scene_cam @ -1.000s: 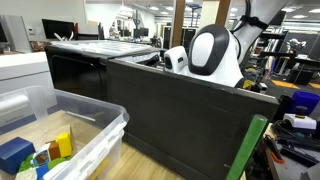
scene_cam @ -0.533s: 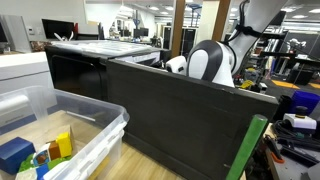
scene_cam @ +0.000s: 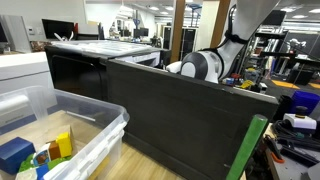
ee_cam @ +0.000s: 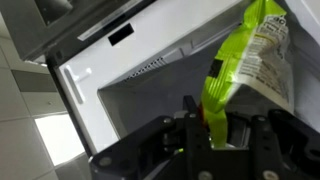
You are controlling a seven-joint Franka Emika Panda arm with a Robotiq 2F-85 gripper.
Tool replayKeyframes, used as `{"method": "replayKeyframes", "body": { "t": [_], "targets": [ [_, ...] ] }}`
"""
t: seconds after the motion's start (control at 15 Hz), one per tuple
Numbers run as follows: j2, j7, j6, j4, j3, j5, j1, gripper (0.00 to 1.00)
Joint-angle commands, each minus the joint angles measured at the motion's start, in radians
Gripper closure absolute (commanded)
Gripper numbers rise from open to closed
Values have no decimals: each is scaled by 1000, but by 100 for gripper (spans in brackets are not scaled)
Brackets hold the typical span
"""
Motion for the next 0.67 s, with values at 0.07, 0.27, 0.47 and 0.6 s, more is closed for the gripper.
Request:
{"method": "replayKeyframes", "body": {
  "t": [0.07,0.27,0.47,0.6],
  "targets": [
    [67,125,111,55,-120,0,58,92],
    [43,151,254,81,-153,0,65,61],
    [-26,123,478,105,-168,0,66,42],
    [-168,-10,587,105,22,7,-139,28]
  ]
}}
